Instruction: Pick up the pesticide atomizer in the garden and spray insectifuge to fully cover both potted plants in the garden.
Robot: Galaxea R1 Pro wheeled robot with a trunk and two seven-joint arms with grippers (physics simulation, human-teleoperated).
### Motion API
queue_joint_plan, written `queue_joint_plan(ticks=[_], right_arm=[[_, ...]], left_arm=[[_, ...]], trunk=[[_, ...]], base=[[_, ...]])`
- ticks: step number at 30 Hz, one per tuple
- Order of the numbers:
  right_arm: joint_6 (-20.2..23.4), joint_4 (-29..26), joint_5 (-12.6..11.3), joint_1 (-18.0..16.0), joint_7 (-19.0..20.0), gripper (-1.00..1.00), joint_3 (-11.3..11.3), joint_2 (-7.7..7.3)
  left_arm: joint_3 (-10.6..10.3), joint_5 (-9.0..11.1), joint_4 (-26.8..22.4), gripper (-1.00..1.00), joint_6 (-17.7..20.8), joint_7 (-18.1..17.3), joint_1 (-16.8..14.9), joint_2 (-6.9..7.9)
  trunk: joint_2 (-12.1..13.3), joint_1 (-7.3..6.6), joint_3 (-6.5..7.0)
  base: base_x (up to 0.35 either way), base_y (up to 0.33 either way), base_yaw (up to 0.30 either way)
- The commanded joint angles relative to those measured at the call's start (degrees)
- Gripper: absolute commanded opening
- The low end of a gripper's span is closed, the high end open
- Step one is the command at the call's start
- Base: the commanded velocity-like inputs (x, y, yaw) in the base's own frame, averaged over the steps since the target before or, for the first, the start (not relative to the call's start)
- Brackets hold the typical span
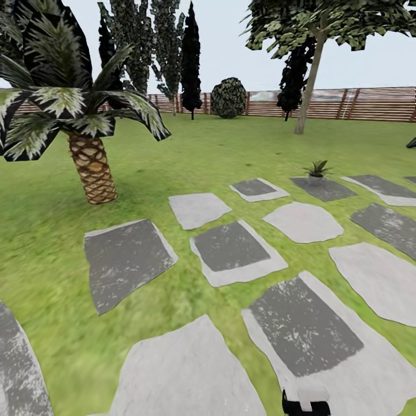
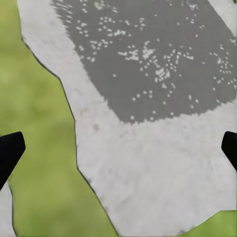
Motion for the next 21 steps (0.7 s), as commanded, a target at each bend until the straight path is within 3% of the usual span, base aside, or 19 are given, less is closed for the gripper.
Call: queue_joint_plan(ticks=[1,7,21], right_arm=[[-0.11,0.05,0.61,-0.04,-0.28,1.00,-0.32,0.00],[-0.11,0.21,0.55,-0.04,-0.20,1.00,-0.23,0.12],[-0.11,0.21,0.54,-0.04,-0.20,1.00,-0.30,0.08]], left_arm=[[-0.38,0.43,0.04,-1.00,-0.18,0.10,-0.04,-0.02],[-0.32,0.42,-0.04,-1.00,-0.18,0.11,-0.04,0.00],[-0.38,0.38,0.01,-1.00,-0.18,0.10,-0.04,-0.04]], trunk=[[0.00,0.03,-0.04],[0.00,0.03,-0.04],[0.00,0.03,-0.04]], base=[[0.339,0.000,0.000],[0.339,0.000,-0.043],[0.339,0.000,-0.256]])
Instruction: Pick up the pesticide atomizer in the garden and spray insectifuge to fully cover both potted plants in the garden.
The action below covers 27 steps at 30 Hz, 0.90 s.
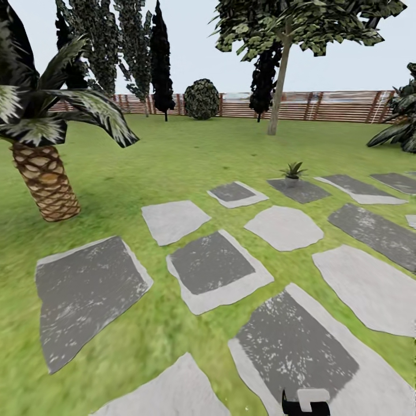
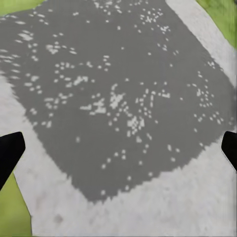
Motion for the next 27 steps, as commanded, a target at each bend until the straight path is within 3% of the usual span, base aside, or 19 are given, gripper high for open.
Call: queue_joint_plan(ticks=[1,6,27], right_arm=[[-0.11,0.08,0.60,-0.05,-0.28,1.00,-0.33,0.01],[-0.11,0.06,0.60,-0.04,-0.30,1.00,-0.34,0.01],[-0.11,0.08,0.61,-0.04,-0.36,1.00,-0.30,-0.09]], left_arm=[[-0.38,0.45,0.02,-1.00,-0.18,0.11,-0.01,-0.02],[-0.38,0.40,0.02,-1.00,-0.18,0.11,-0.01,0.01],[-0.38,0.38,0.05,-1.00,-0.18,0.11,0.00,-0.02]], trunk=[[-0.02,0.02,-0.05],[-0.02,0.02,-0.05],[-0.02,0.02,-0.05]], base=[[0.339,0.000,-0.235],[0.339,0.000,-0.135],[0.339,0.000,-0.012]])
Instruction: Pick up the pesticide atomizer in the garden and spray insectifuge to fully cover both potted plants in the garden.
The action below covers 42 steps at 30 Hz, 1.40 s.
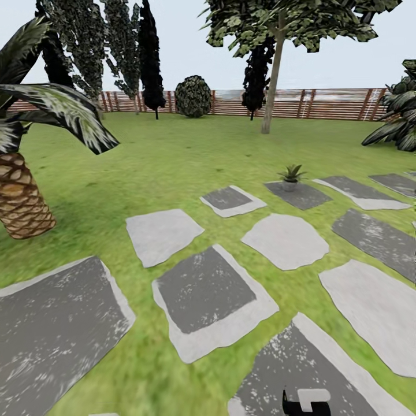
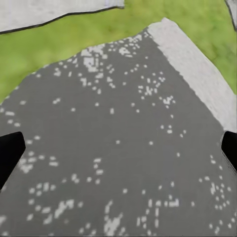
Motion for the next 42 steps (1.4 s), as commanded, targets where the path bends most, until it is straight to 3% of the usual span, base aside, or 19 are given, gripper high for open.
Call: queue_joint_plan(ticks=[1,42], right_arm=[[-0.11,0.07,0.59,-0.04,-0.28,1.00,-0.33,0.01],[-0.11,0.07,0.59,-0.04,-0.29,1.00,-0.37,0.01]], left_arm=[[-0.39,0.42,0.03,-1.00,-0.18,0.11,-0.02,-0.01],[-0.39,0.42,0.03,-1.00,-0.18,0.11,-0.03,-0.02]], trunk=[[-0.02,0.02,-0.05],[-0.02,0.02,1.67]], base=[[0.339,0.000,-0.196],[0.339,0.000,-0.243]])
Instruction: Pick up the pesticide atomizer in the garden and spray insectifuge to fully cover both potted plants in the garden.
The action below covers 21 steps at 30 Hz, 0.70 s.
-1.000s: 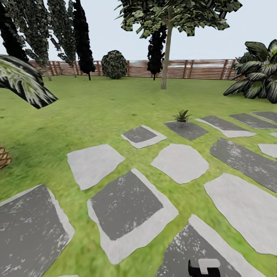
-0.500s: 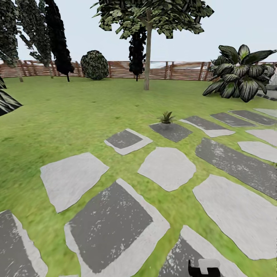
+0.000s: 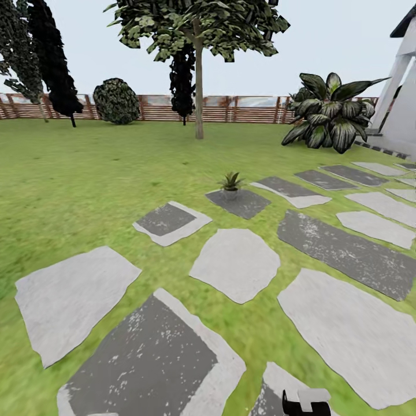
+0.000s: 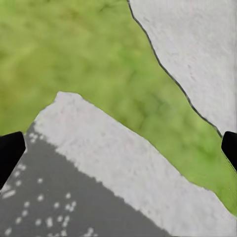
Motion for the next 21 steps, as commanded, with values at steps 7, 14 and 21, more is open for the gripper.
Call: queue_joint_plan(ticks=[7,14,21], right_arm=[[-0.11,0.07,0.60,-0.03,-0.28,1.00,-0.32,0.01],[-0.11,0.08,0.60,-0.03,-0.26,1.00,-0.31,0.01],[-0.11,0.11,0.60,-0.04,-0.27,1.00,-0.31,0.01]], left_arm=[[-0.39,0.42,0.03,-1.00,-0.18,0.10,-0.01,0.00],[-0.39,0.42,0.03,-1.00,-0.18,0.10,-0.02,0.00],[-0.39,0.42,0.03,-1.00,-0.18,0.10,-0.02,0.00]], trunk=[[-0.02,0.02,-0.03],[-0.02,0.02,-0.03],[-0.02,0.02,-0.02]], base=[[0.339,0.000,-0.013],[0.339,0.000,0.000],[0.339,0.000,-0.002]])
